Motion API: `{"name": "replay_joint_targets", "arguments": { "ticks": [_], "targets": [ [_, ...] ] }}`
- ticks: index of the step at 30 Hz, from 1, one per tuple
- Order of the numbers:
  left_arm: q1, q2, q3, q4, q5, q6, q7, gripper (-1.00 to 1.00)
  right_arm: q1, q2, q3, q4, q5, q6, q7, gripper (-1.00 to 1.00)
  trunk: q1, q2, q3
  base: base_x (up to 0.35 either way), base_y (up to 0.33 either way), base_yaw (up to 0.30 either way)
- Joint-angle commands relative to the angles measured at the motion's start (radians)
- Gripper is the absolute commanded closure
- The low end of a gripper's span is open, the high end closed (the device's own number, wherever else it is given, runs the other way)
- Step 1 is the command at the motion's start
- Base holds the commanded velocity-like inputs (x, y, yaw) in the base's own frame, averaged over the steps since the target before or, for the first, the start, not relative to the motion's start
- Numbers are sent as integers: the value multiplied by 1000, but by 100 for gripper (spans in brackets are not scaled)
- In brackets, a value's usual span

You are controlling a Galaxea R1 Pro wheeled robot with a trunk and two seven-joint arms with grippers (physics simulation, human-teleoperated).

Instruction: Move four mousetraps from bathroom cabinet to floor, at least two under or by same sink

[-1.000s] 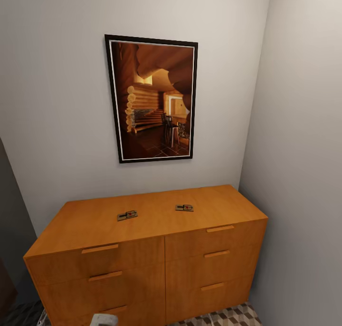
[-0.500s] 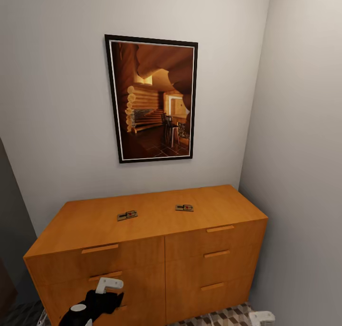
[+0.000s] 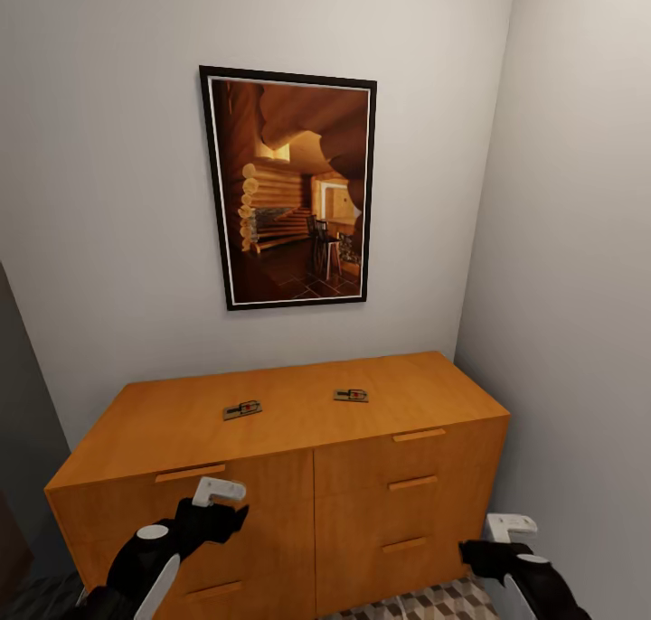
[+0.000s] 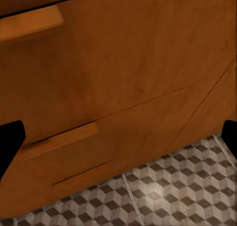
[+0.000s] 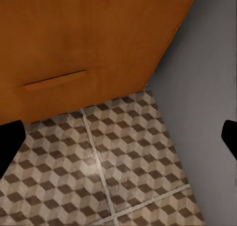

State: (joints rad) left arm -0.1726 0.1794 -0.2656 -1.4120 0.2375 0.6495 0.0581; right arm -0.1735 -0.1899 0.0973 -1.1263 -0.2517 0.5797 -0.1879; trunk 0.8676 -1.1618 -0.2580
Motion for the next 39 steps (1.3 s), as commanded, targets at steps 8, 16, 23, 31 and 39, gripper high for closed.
{"name": "replay_joint_targets", "arguments": {
  "ticks": [8, 16, 23, 31, 39],
  "targets": [
    [-1, 2, -1, -51, 8, 22, 5, -100, 0, -3, -28, -134, -9, 84, -11, -100, 0, -1, -1, 0, 0, 0],
    [-5, -1, -1, -103, 9, 32, 5, -100, 0, -2, -68, -263, -6, 173, -12, -100, 0, -1, -1, 0, 0, 0],
    [-14, -7, -1, -119, 9, 37, 4, -100, 0, -1, -111, -329, -4, 260, -13, -100, 0, -1, -1, 0, 0, 0],
    [-26, -27, -1, -126, 12, 94, -2, -100, -1, 0, -122, -362, -3, 291, -13, -100, 0, -1, -1, 0, 0, 0],
    [-109, -87, -1, -126, 11, 183, -3, -100, -3, 2, -122, -376, 16, 328, -19, -100, 0, -1, -1, 0, 0, 0]
  ]
}}
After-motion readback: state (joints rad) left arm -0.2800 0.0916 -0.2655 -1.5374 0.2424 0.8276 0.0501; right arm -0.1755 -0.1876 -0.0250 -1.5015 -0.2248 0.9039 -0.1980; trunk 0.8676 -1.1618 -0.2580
